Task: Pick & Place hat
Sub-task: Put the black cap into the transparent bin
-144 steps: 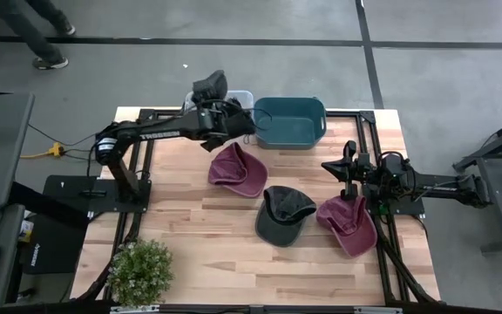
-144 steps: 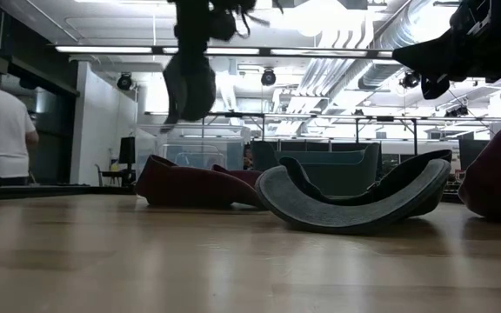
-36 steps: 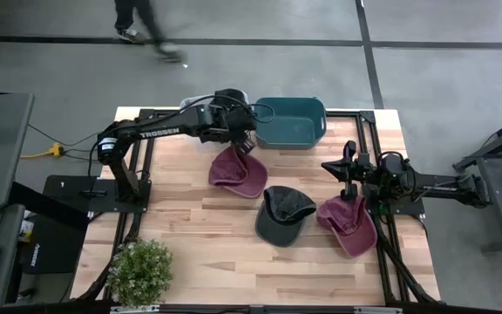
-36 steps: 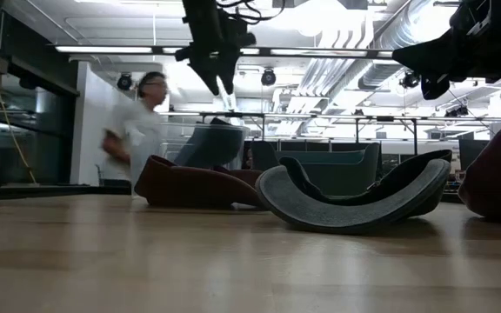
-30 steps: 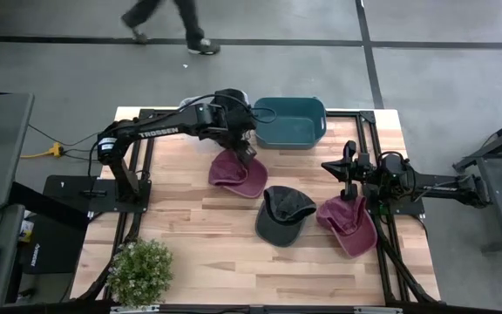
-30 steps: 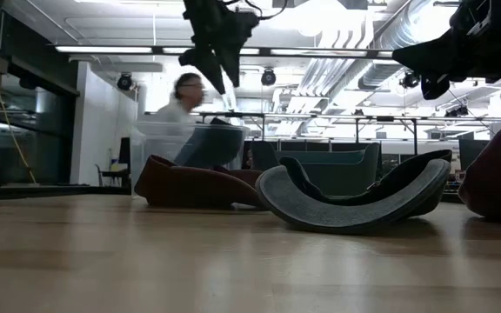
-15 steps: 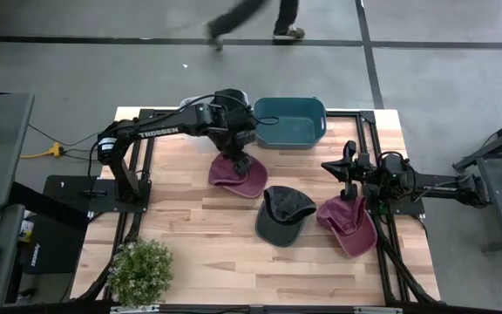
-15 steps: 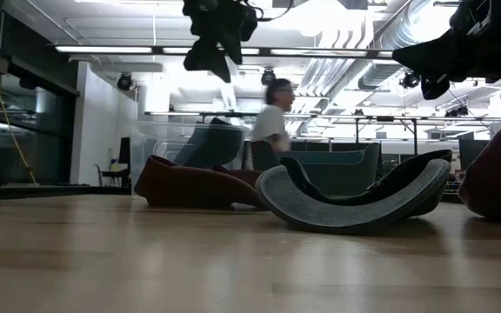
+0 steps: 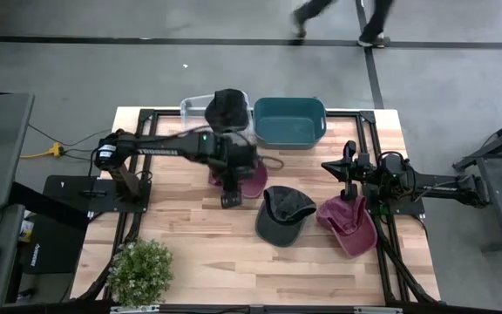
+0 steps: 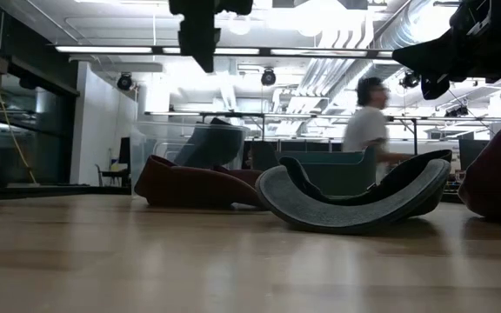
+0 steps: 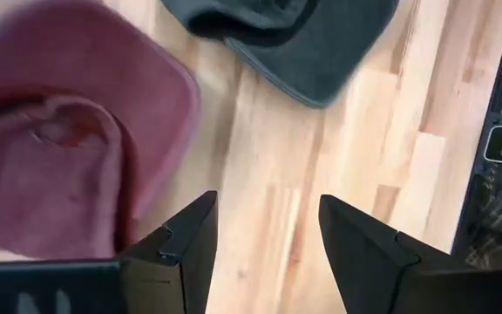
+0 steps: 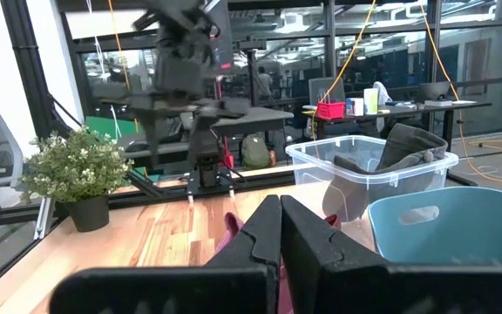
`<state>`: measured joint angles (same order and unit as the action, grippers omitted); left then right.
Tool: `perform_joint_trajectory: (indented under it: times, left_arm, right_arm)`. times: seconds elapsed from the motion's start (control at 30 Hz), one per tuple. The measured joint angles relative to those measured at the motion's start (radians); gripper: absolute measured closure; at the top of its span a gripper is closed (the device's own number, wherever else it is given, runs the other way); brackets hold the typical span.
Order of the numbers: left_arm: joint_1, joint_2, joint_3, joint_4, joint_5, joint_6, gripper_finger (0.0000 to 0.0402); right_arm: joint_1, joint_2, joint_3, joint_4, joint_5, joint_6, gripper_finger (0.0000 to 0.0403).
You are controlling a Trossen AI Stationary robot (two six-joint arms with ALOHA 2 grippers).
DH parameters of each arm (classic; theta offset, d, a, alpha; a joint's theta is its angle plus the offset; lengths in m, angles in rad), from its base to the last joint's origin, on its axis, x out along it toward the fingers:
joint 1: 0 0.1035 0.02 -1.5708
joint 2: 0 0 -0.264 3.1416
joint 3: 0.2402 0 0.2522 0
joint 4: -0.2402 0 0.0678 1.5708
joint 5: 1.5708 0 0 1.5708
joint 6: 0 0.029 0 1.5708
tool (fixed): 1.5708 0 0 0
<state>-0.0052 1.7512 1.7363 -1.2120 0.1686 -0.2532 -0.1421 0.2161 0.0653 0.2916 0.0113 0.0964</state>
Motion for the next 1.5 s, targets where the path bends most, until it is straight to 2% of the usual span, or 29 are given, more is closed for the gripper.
perform_joint_trajectory:
  times: [0.17,0.33,0.47,0.57,0.77,1.0,1.17,1.5]
  left_arm:
    - [-0.081,0.000,-0.028,0.025,-0.019,-0.156,0.0218]
    - [-0.138,0.000,-0.114,0.196,-0.092,-0.304,0.0218]
    - [-0.139,0.000,-0.209,0.391,-0.110,-0.518,0.0218]
    - [-0.129,0.000,-0.273,0.459,-0.160,-0.698,0.0218]
    - [-0.110,0.000,-0.399,0.556,-0.175,-0.858,0.0218]
    - [-0.078,0.000,-0.514,0.722,-0.137,-0.888,0.0218]
    - [-0.080,0.000,-0.533,0.825,-0.130,-0.840,0.0218]
    - [-0.087,0.000,-0.533,0.846,-0.107,-0.826,0.0217]
  right_arm:
    - [0.000,0.000,0.000,0.000,0.000,0.000,0.0402]
    - [0.000,0.000,0.000,0.000,0.000,0.000,0.0402]
    - [0.000,0.000,0.000,0.000,0.000,0.000,0.0402]
    - [0.000,0.000,0.000,0.000,0.000,0.000,0.0402]
    - [0.000,0.000,0.000,0.000,0.000,0.000,0.0402]
    - [0.000,0.000,0.000,0.000,0.000,0.000,0.0402]
    - [0.000,0.000,0.000,-0.003,0.000,0.000,0.0402]
    - [0.000,0.000,0.000,-0.003,0.000,0.000,0.0402]
